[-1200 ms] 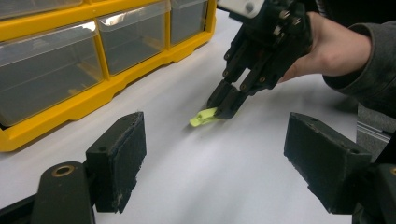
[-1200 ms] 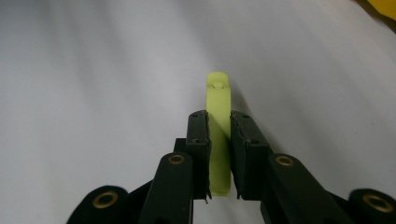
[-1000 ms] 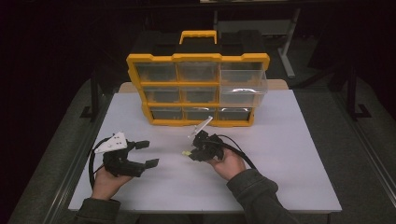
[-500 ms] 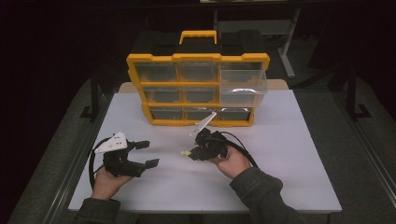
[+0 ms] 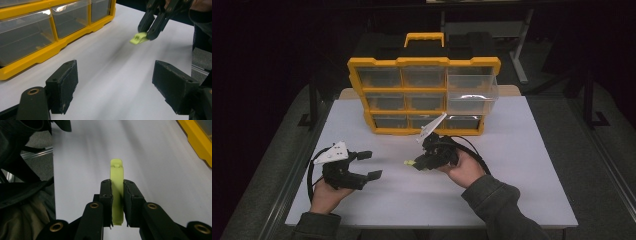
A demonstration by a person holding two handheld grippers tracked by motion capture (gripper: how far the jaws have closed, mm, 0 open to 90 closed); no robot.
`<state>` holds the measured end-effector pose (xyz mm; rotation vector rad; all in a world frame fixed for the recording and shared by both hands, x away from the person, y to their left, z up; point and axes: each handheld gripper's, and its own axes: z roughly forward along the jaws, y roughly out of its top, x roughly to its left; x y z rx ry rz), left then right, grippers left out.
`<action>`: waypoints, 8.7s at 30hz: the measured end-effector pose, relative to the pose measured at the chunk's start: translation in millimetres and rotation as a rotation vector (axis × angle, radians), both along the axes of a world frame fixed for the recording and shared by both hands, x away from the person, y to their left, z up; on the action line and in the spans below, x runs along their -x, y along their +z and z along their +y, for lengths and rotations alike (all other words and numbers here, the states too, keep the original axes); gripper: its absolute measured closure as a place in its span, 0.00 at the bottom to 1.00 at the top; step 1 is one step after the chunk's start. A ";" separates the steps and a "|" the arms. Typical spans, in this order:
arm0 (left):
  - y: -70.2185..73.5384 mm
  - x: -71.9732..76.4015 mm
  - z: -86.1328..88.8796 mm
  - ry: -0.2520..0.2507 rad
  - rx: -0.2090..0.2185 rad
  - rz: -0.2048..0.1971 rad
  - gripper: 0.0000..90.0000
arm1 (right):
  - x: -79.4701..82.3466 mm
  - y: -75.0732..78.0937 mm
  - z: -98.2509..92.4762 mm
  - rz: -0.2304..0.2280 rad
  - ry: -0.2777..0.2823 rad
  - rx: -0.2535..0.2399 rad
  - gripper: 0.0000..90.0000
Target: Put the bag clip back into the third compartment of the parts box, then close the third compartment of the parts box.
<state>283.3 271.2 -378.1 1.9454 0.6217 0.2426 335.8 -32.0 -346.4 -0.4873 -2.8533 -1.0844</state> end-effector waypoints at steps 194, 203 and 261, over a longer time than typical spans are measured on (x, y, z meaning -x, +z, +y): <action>0.2 -0.7 3.1 0.001 0.017 0.007 0.22 | -80.1 173.2 -143.1 -0.034 -0.180 -0.076 0.85; -0.4 -1.0 1.3 -0.002 0.017 0.006 0.23 | -78.2 174.2 -147.0 -0.055 -0.171 -0.102 0.79; -3.1 -1.1 -1.4 0.013 0.013 0.033 0.22 | -3.1 167.5 -145.6 -0.074 -0.096 -0.247 0.69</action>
